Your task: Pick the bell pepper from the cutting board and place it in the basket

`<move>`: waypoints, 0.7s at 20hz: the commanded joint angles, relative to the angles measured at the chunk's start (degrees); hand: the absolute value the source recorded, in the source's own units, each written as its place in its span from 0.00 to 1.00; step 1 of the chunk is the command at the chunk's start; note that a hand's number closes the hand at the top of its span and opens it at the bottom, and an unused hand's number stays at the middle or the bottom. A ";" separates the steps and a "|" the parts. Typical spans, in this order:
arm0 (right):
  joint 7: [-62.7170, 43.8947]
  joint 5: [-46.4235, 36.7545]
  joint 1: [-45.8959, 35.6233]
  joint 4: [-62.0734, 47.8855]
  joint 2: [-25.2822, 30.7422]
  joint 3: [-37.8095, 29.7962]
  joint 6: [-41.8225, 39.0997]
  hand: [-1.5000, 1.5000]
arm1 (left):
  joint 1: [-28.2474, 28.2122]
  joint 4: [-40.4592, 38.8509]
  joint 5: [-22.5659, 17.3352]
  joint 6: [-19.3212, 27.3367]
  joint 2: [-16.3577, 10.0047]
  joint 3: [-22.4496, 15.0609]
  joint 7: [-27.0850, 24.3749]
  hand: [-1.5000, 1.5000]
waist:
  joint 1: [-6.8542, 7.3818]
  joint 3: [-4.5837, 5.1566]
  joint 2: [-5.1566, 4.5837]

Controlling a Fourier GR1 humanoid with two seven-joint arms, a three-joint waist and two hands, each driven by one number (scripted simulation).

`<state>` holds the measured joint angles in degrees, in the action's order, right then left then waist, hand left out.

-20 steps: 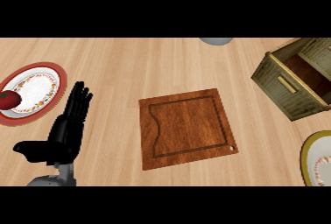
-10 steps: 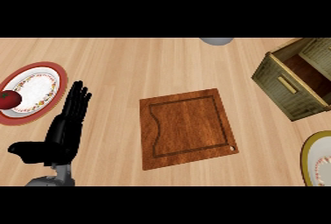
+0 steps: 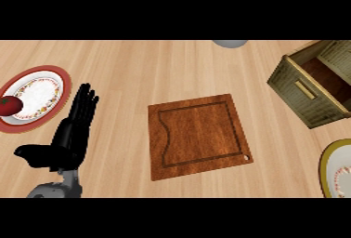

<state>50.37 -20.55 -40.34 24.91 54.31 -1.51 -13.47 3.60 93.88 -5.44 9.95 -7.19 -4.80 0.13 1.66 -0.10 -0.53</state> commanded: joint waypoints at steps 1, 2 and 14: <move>1.34 -1.57 -3.54 -8.71 -1.00 -1.47 1.94 1.00 | 2.09 -0.77 2.37 2.07 2.13 -1.93 1.12 0.50 | 0.47 -0.08 -0.29; 1.53 -1.29 -2.95 -8.95 -0.87 -2.07 1.56 1.00 | 1.98 -0.21 1.22 0.88 1.14 -0.64 1.32 0.50 | -0.06 -0.03 -0.04; 6.02 -2.04 -9.18 -14.67 -0.06 -3.84 -3.90 0.00 | -0.09 1.05 1.38 0.08 0.60 0.39 0.65 0.50 | 0.48 -0.10 -0.27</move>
<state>53.17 -24.46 -47.61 11.91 53.55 -3.13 -12.51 2.68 95.14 -4.18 10.03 -6.21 -5.10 0.46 2.14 -0.19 -0.77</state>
